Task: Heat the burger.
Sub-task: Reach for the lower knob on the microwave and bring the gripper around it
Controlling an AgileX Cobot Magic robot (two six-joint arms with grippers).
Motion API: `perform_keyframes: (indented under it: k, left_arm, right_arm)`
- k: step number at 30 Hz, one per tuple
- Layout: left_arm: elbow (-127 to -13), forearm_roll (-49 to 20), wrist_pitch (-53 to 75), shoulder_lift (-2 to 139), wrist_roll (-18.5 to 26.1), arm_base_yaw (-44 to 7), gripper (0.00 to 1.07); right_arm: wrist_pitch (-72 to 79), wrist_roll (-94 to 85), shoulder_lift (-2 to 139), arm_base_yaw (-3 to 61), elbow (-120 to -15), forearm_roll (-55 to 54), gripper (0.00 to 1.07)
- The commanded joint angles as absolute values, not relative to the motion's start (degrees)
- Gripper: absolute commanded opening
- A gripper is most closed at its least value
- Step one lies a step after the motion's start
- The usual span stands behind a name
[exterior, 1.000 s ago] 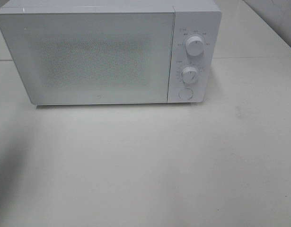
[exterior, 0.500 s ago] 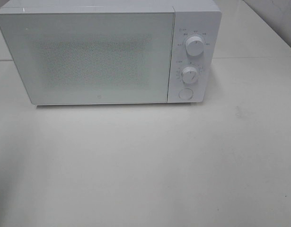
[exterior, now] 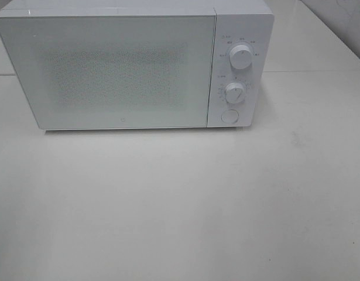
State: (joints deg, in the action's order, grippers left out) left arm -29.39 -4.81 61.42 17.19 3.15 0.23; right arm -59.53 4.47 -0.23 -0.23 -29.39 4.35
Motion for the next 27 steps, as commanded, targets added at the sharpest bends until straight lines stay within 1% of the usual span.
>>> perform_keyframes:
  k: [1,6,9,12,27]
  left_arm:
    - [-28.3,-5.04,59.19,13.29,2.69,0.17,0.87]
    - [-28.36,-4.47,59.19,3.55,2.64,0.17,0.87]
    - [-28.36,-4.47,59.19,2.41,2.64,0.17,0.87]
    - [-28.36,-4.98,59.19,-2.06,2.64,0.17,0.87]
    - [-28.36,-5.61,59.13,-1.72,2.64,0.17,0.87]
  right_arm:
    - [-59.24,4.24,-1.72,-0.69,-29.34,4.7,0.75]
    - [-59.24,4.24,-1.72,-0.69,-29.34,4.7,0.75]
    - [-59.24,4.24,-1.72,-0.69,-29.34,4.7,0.75]
    - [-59.24,4.24,-1.72,-0.69,-29.34,4.7,0.75]
    - [-59.24,4.13,-1.09,-0.69,-29.34,4.7,0.75]
